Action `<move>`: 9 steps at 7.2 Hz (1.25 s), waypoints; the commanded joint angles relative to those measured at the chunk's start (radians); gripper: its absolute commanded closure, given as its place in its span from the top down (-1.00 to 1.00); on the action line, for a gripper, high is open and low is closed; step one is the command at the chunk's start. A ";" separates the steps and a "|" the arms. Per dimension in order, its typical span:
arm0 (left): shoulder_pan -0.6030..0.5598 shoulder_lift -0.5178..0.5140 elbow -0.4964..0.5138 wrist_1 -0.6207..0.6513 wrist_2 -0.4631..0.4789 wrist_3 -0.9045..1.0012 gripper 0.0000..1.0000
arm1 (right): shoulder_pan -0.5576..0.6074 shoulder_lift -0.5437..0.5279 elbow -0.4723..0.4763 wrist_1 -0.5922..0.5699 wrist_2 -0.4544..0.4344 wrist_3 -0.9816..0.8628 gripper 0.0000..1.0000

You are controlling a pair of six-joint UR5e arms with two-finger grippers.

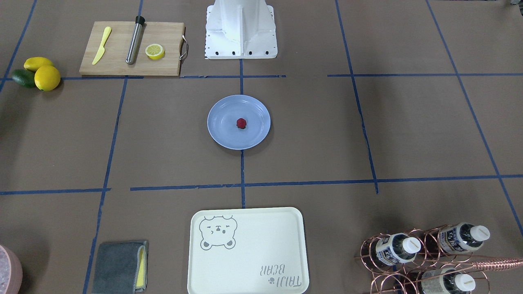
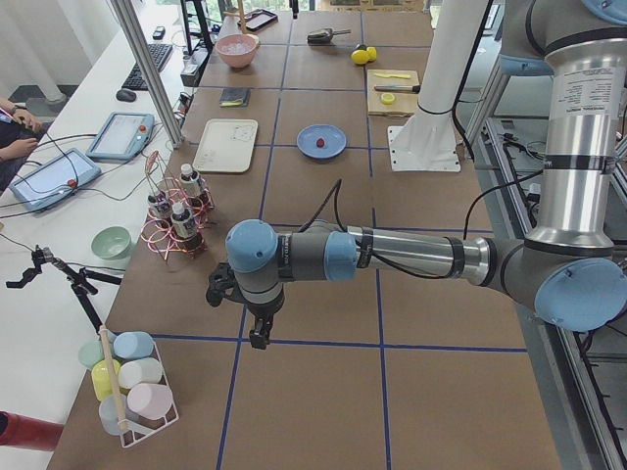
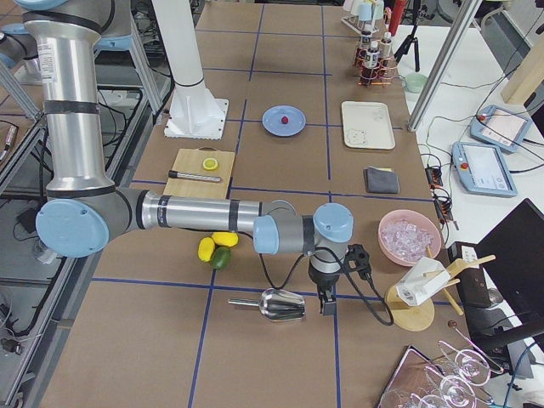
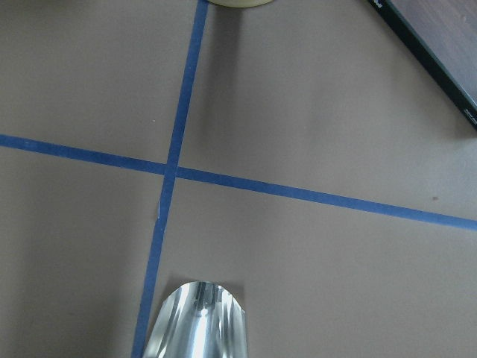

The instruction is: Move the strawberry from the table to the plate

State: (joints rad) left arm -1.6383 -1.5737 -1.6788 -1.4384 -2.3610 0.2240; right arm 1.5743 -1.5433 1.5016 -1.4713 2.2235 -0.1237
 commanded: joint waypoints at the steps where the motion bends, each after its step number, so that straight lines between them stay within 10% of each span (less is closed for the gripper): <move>1: 0.000 0.000 -0.002 0.001 -0.001 0.000 1.00 | 0.052 -0.008 0.052 -0.047 0.059 0.005 1.00; 9: 0.000 0.000 -0.002 0.001 -0.003 0.000 1.00 | 0.049 -0.021 0.083 -0.077 0.064 0.006 1.00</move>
State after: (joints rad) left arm -1.6383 -1.5739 -1.6812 -1.4379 -2.3627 0.2244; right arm 1.6230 -1.5637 1.5853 -1.5492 2.2871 -0.1181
